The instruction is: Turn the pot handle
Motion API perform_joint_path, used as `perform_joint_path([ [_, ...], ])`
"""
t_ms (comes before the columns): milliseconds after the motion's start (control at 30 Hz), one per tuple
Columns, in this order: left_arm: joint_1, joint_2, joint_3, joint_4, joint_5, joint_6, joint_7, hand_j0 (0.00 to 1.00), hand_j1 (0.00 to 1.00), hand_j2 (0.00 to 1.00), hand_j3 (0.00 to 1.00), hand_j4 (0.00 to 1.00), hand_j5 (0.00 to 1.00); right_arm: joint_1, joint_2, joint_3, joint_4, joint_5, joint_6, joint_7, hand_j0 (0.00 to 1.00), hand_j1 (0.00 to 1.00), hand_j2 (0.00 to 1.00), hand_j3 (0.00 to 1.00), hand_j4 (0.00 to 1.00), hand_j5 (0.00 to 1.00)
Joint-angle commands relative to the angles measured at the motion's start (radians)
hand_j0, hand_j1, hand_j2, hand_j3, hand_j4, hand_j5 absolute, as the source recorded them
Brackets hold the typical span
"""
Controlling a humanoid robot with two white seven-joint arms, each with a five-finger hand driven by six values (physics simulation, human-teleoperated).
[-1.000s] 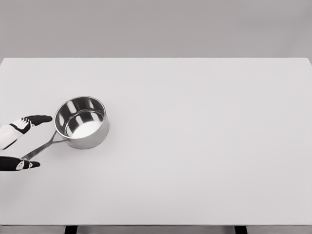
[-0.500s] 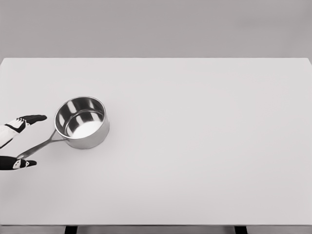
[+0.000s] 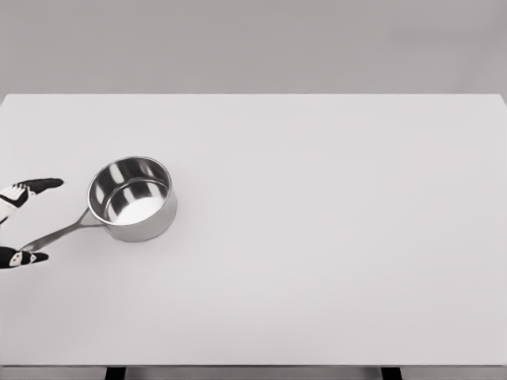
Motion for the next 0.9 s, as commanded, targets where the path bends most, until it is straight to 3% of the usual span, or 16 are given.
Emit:
perform_joint_path([
  [0, 0.0, 0.001, 0.015, 0.009, 0.008, 0.001, 0.0, 1.0, 1.0, 1.0, 1.0, 1.0, 1.0, -0.002, 0.0, 0.0, 0.0, 0.0, 0.0, 0.0, 1.0, 1.0, 1.0, 1.0, 1.0, 1.0],
  [867, -0.115, 0.001, 0.0, 0.153, 0.006, 0.001, -0.003, 1.0, 1.0, 1.0, 1.0, 1.0, 1.0, -0.002, 0.0, 0.0, 0.0, 0.0, 0.0, 0.0, 1.0, 1.0, 1.0, 1.0, 1.0, 1.0],
])
